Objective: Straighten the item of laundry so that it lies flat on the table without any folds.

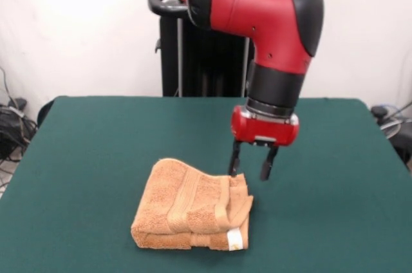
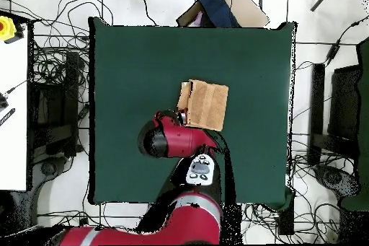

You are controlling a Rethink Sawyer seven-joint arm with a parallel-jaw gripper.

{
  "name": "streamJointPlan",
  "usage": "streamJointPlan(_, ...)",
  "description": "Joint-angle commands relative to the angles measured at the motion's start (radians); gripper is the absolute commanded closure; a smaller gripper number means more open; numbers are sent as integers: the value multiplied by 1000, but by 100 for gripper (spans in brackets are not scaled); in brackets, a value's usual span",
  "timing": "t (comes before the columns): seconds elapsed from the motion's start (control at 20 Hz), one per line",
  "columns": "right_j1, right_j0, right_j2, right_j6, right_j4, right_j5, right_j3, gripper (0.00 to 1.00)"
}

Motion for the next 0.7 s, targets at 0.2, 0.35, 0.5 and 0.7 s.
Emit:
streamJointPlan(0.2,-83,-96,67,93,-2,179,-14,0)
streamJointPlan(0.35,-39,-138,83,67,-22,168,-56,0)
streamJointPlan(0.5,31,-134,54,63,-35,137,-113,0)
streamJointPlan(0.7,150,-153,56,92,-53,8,-154,0)
